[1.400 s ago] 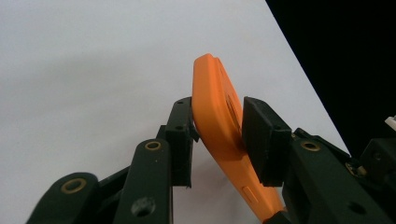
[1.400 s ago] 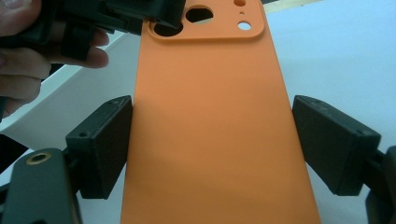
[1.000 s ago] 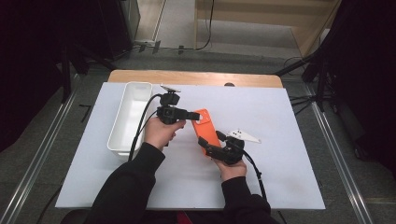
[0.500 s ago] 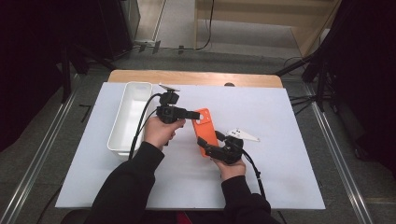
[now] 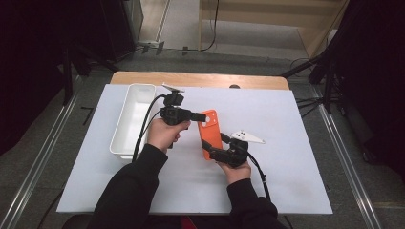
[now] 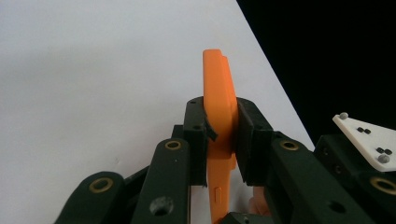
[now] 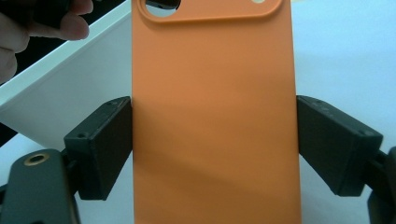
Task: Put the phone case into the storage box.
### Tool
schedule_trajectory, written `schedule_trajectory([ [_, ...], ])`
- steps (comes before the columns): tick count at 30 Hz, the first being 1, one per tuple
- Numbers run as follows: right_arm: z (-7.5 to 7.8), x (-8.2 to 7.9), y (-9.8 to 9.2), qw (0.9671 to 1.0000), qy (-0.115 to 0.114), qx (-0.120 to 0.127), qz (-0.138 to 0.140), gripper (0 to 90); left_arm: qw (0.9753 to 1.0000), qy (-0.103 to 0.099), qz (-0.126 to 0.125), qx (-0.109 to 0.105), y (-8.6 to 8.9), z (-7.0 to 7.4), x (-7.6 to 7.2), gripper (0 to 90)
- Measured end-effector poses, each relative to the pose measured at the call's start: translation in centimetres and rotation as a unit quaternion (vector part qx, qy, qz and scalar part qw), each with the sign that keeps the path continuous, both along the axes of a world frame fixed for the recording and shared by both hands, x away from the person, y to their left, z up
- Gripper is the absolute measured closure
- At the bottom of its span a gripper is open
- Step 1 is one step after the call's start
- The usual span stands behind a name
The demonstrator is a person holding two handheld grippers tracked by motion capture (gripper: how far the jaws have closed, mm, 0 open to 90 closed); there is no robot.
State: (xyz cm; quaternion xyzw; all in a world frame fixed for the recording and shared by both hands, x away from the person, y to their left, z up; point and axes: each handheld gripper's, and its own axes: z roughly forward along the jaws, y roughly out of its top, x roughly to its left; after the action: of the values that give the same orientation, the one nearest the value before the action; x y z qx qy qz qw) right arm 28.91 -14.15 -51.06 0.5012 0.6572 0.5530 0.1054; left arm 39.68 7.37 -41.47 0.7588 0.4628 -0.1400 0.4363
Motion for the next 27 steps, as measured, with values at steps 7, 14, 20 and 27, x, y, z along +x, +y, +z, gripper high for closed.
schedule_trajectory([
  [7, 0.3, 0.2, 0.0, 0.9999, 0.002, 0.014, 0.000, 12.9, 0.9999, -0.006, -0.008, -0.002, 0.0, 0.5, -0.2, 77.3],
  [14, 1.0, 0.2, -0.1, 0.9997, 0.005, 0.019, 0.015, 12.8, 0.9994, -0.031, -0.018, 0.003, -0.2, 1.4, -0.4, 77.3],
  [20, 1.4, 0.1, -0.8, 0.9994, 0.010, 0.028, 0.017, 12.9, 0.9967, -0.074, -0.030, 0.017, -0.2, 2.6, -0.7, 77.2],
  [27, 2.6, -0.1, -1.4, 0.9993, 0.014, 0.019, 0.030, 13.0, 0.9945, -0.096, -0.032, 0.027, 0.2, 3.0, -0.7, 77.2],
])
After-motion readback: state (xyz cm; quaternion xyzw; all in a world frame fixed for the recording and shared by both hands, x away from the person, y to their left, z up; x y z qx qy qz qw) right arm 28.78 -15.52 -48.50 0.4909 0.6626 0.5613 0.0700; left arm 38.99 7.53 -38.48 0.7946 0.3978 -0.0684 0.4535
